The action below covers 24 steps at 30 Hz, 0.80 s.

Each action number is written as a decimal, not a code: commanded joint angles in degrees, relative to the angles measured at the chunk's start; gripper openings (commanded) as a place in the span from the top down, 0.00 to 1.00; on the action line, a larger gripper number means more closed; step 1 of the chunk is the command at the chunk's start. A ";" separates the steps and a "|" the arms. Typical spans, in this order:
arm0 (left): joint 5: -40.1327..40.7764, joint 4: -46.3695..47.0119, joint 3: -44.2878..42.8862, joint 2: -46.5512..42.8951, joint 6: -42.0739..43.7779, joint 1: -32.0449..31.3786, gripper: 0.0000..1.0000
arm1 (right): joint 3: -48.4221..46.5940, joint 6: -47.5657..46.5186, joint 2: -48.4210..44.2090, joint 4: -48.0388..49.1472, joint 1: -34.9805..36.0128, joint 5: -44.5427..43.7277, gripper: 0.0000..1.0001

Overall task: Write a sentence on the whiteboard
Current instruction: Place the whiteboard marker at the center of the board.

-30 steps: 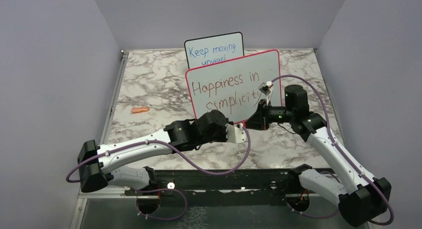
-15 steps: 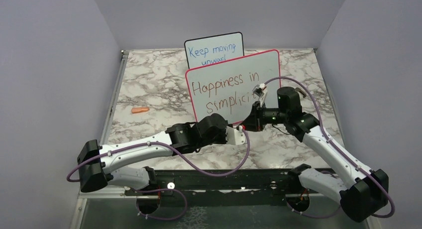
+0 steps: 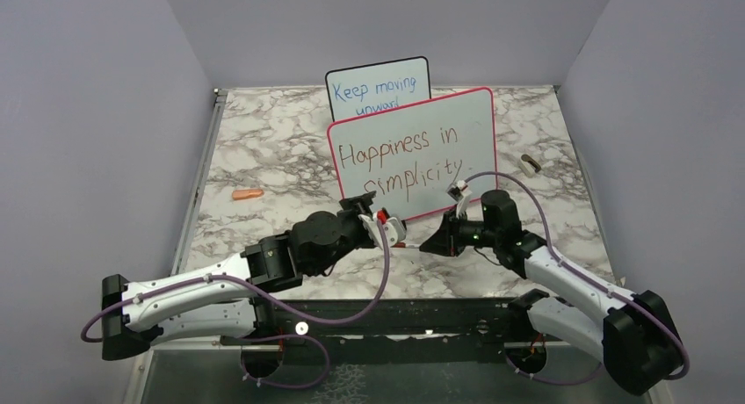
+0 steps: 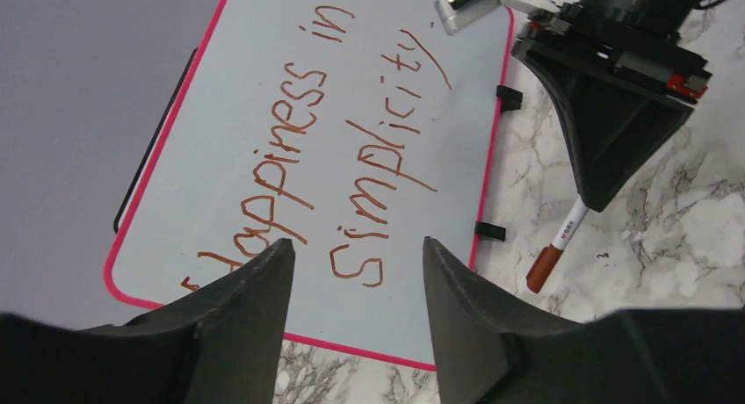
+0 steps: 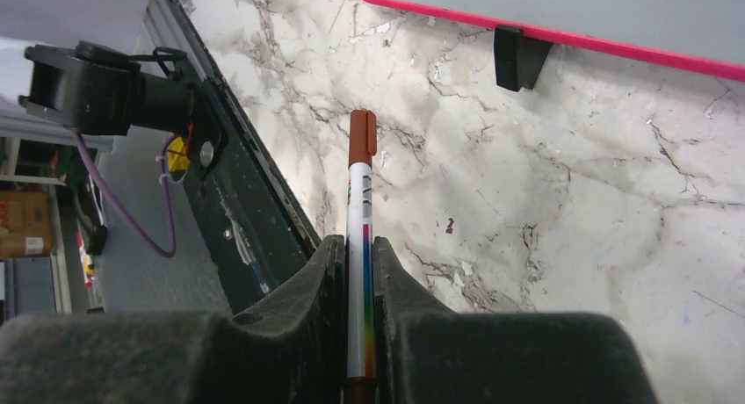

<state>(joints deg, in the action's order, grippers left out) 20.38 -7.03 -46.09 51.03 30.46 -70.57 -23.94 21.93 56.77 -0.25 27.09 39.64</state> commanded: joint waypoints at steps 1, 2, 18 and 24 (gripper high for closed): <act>7.45 4.01 0.08 0.75 -3.57 0.66 0.38 | 4.69 5.88 0.90 17.32 0.21 -1.55 0.99; 8.64 4.50 -0.12 0.82 -4.57 1.13 0.35 | 5.79 6.48 1.49 19.43 0.50 -2.03 0.99; 1.21 6.77 -0.45 -7.27 -32.61 35.26 0.01 | 14.36 7.86 13.64 32.91 4.13 -10.88 0.79; 1.59 6.03 4.12 -14.14 -34.81 37.99 0.01 | 13.81 6.19 8.10 24.16 4.11 -15.86 0.39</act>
<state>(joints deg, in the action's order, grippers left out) 24.27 -1.52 -45.30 41.15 0.47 -33.23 -10.39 29.89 68.84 28.95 30.96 29.45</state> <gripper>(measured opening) 0.989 0.445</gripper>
